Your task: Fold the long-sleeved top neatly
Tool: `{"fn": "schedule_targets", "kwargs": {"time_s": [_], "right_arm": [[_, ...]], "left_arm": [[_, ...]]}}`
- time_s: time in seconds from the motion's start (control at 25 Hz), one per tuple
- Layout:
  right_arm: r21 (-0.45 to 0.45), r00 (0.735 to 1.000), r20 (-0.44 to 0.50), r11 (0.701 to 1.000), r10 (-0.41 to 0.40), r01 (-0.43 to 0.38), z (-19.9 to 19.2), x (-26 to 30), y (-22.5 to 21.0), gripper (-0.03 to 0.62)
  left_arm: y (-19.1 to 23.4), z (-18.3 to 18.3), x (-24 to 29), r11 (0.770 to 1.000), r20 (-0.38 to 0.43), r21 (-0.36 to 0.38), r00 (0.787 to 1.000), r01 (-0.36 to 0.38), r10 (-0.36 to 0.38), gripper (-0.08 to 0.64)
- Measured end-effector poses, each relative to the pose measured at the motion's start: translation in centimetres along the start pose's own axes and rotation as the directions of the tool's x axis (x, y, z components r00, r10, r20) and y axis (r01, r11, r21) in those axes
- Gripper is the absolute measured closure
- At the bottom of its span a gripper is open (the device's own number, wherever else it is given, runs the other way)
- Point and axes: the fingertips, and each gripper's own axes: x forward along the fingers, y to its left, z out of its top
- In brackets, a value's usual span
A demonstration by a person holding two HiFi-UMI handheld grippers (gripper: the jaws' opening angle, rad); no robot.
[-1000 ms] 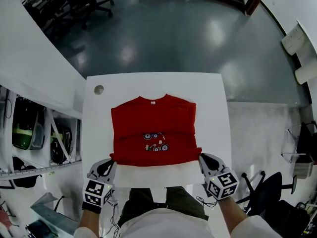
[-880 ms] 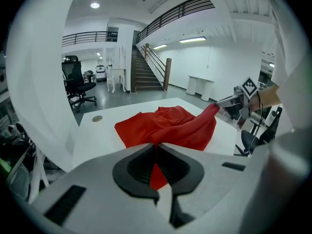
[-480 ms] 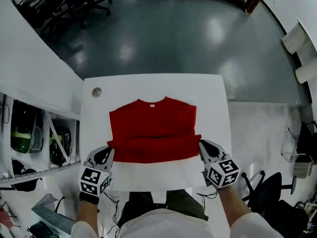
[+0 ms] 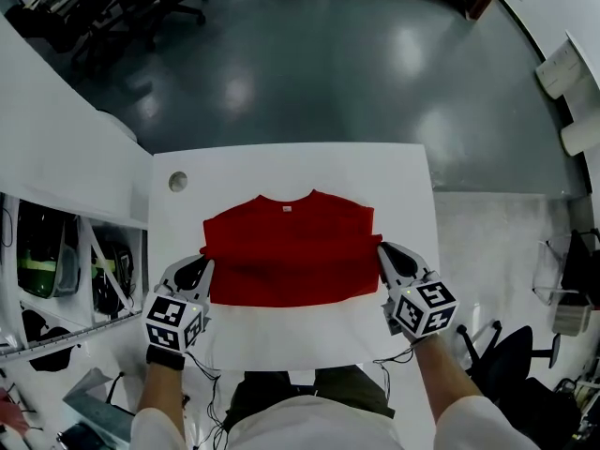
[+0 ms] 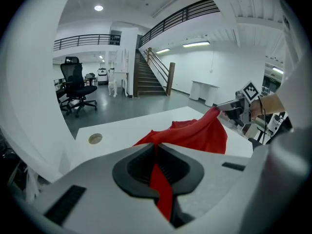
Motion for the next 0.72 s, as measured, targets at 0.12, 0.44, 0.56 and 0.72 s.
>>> {"fn": "schedule_targets", "kwargs": {"time_s": [0.12,0.44,0.56,0.72], "right_arm": [[0.009,1.0,0.002,1.0,-0.007,0.007,0.6,1.1,-0.8,0.571],[0.044,1.0,0.006,0.999,-0.018,0.018,2.0,4.3,-2.1,0.571],[0.056,1.0,0.001,0.998,-0.022,0.022,2.4,5.7,-2.7,0.571],[0.077,0.999,-0.013,0.997,-0.029,0.03,2.3,7.3,-3.6,0.571]], "left_arm": [[0.9,0.8,1.3,1.0,0.004,-0.015,1.0,0.004,-0.004,0.537],[3.0,1.7,4.3,0.997,0.0,-0.077,1.0,-0.008,0.008,0.537],[3.8,1.9,5.5,0.995,-0.009,-0.094,1.0,-0.017,0.016,0.537],[4.6,1.9,7.1,0.991,-0.019,-0.133,1.0,-0.024,0.022,0.537]]}}
